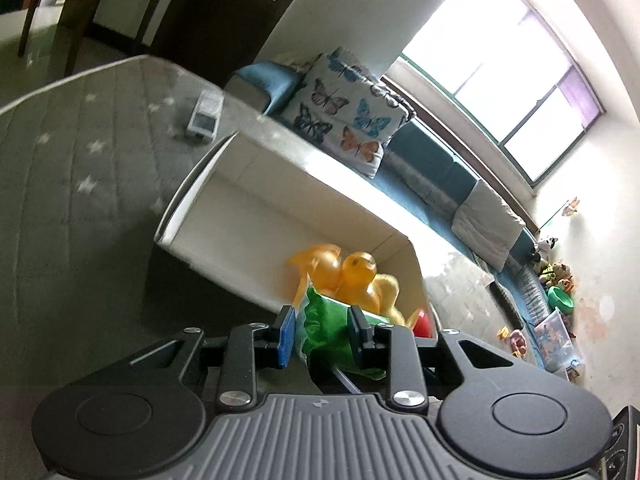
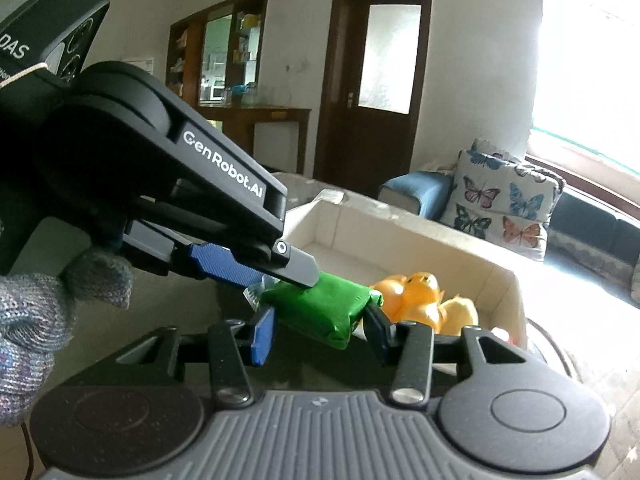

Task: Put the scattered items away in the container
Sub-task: 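Lift the green block over the box rim with both grippers and release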

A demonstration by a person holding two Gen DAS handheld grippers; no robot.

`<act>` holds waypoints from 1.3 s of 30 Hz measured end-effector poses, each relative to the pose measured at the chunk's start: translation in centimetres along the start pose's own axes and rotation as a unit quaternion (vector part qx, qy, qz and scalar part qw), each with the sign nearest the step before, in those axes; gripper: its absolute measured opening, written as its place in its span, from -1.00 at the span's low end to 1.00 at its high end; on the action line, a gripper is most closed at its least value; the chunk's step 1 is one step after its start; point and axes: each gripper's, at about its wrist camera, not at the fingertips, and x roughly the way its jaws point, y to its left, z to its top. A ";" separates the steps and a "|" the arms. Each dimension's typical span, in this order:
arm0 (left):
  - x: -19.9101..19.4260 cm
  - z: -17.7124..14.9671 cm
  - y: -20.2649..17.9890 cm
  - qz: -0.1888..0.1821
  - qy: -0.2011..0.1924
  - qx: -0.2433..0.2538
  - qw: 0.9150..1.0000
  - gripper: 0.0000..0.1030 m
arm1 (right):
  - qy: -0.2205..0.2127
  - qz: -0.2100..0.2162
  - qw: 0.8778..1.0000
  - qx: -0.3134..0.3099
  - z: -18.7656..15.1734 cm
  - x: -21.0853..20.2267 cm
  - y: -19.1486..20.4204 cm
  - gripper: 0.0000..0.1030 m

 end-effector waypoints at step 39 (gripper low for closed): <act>2.7 1.6 1.4 0.025 0.005 -0.012 1.000 -0.38 | 0.029 0.011 0.999 0.013 0.7 3.9 -0.6 -0.03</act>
